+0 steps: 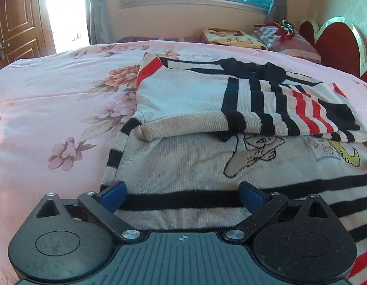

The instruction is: Fold small clothes

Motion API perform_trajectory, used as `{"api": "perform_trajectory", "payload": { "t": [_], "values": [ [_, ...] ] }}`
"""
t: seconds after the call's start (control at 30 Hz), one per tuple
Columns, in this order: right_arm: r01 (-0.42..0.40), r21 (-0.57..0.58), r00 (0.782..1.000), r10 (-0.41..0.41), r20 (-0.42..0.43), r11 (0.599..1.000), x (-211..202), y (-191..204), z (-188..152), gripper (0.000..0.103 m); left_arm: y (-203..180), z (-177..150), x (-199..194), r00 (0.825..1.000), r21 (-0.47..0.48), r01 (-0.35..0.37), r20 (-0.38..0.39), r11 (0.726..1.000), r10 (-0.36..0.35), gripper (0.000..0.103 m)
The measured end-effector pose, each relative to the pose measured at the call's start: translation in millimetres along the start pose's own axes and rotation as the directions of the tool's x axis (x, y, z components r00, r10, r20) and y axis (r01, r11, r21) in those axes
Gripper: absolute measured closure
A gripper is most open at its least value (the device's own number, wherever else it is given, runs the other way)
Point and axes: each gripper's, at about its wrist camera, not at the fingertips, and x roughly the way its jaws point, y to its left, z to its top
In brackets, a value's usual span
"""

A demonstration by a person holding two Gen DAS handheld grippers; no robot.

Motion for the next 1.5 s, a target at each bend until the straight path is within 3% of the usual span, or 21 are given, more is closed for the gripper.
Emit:
{"api": "perform_trajectory", "payload": {
  "t": [0.17, 0.23, 0.37, 0.43, 0.5, 0.57, 0.67, 0.73, 0.77, 0.8, 0.9, 0.97, 1.0, 1.07, 1.2, 1.27, 1.3, 1.5],
  "values": [
    [0.043, -0.049, 0.999, -0.042, 0.004, 0.998, 27.3, -2.7, 16.1, 0.070, 3.0, 15.9, 19.8, 1.000, -0.005, -0.004, 0.022, 1.000, 0.005, 0.004],
    [0.049, -0.064, 0.999, -0.049, 0.006, 0.997, 35.3, -11.4, 17.8, 0.072, 4.4, 16.0, 21.2, 0.997, 0.003, -0.062, 0.050, 0.998, 0.062, 0.004],
    [0.060, -0.106, 0.998, -0.058, 0.021, 0.993, 37.1, -15.4, 15.8, 0.077, 37.6, 18.4, 32.2, 0.996, -0.127, -0.082, 0.024, 0.988, 0.086, 0.000],
    [0.065, -0.086, 0.998, -0.064, 0.018, 0.994, 36.5, -15.8, 17.0, 0.079, 45.9, 21.2, 34.7, 0.995, -0.144, -0.098, 0.013, 0.985, 0.100, 0.000],
    [0.076, -0.105, 0.997, -0.074, 0.024, 0.992, 33.2, -3.6, 19.8, 0.075, 41.6, 23.4, 30.0, 0.994, -0.139, -0.107, 0.012, 0.985, 0.109, 0.001],
    [0.048, -0.161, 0.998, -0.043, 0.036, 0.986, 31.3, 11.1, 20.9, 0.072, 31.5, 21.1, 17.0, 0.995, -0.119, -0.073, 0.058, 0.990, 0.080, 0.001],
    [0.041, -0.140, 0.999, -0.037, 0.026, 0.989, 34.4, 13.5, 24.2, 0.071, 13.0, 15.5, 8.6, 0.995, -0.045, -0.039, 0.088, 0.998, 0.043, 0.001],
    [0.051, -0.151, 0.999, -0.048, 0.020, 0.987, 37.6, 11.9, 22.6, 0.072, 8.1, 13.3, 21.1, 0.994, 0.003, -0.083, 0.067, 0.997, 0.082, 0.000],
    [0.080, -0.160, 0.997, -0.077, 0.023, 0.984, 40.4, 8.4, 22.1, 0.072, 16.8, 13.9, 27.1, 0.997, -0.040, -0.063, 0.051, 0.997, 0.065, 0.000],
    [0.088, -0.148, 0.996, -0.085, 0.022, 0.985, 43.0, 1.1, 22.8, 0.075, 26.1, 16.3, 29.2, 0.997, -0.098, -0.061, 0.045, 0.993, 0.066, 0.000],
    [0.070, -0.087, 0.998, -0.069, 0.013, 0.994, 45.2, -14.6, 24.2, 0.087, 42.9, 19.8, 35.8, 0.993, -0.140, -0.102, 0.038, 0.985, 0.108, 0.000],
    [0.079, -0.071, 0.997, -0.079, 0.008, 0.994, 44.2, -13.3, 23.8, 0.089, 45.3, 22.1, 37.1, 0.993, -0.138, -0.113, 0.031, 0.984, 0.118, 0.000],
    [0.091, -0.069, 0.996, -0.091, 0.002, 0.993, 41.1, -9.5, 24.2, 0.088, 43.9, 22.3, 35.9, 0.992, -0.140, -0.123, 0.024, 0.983, 0.128, 0.000],
    [0.068, -0.052, 0.998, -0.068, 0.008, 0.996, 28.6, -4.0, 23.0, 0.075, 42.9, 21.5, 26.4, 0.990, -0.165, -0.136, 0.013, 0.977, 0.140, 0.000],
    [0.014, -0.052, 1.000, -0.014, 0.007, 0.999, -4.3, 2.4, 8.3, 0.073, 37.1, 2.1, -0.1, 0.996, -0.082, -0.093, -0.008, 0.992, 0.093, 0.000],
    [0.004, -0.062, 1.000, -0.005, -0.007, 0.998, -18.4, 5.2, -3.9, 0.065, 38.4, -14.5, -13.7, 0.997, -0.064, -0.073, -0.026, 0.995, 0.071, 0.000],
    [0.001, -0.062, 1.000, -0.002, -0.012, 0.998, -25.3, 5.8, -10.5, 0.056, 40.7, -23.9, -22.3, 0.998, -0.071, -0.058, -0.034, 0.996, 0.056, 0.000],
    [0.008, -0.105, 0.999, -0.013, -0.051, 0.994, -58.3, 15.7, -58.1, 0.056, 41.3, -62.5, -58.8, 0.998, -0.087, -0.027, -0.058, 0.996, 0.022, 0.000]
  ]
}}
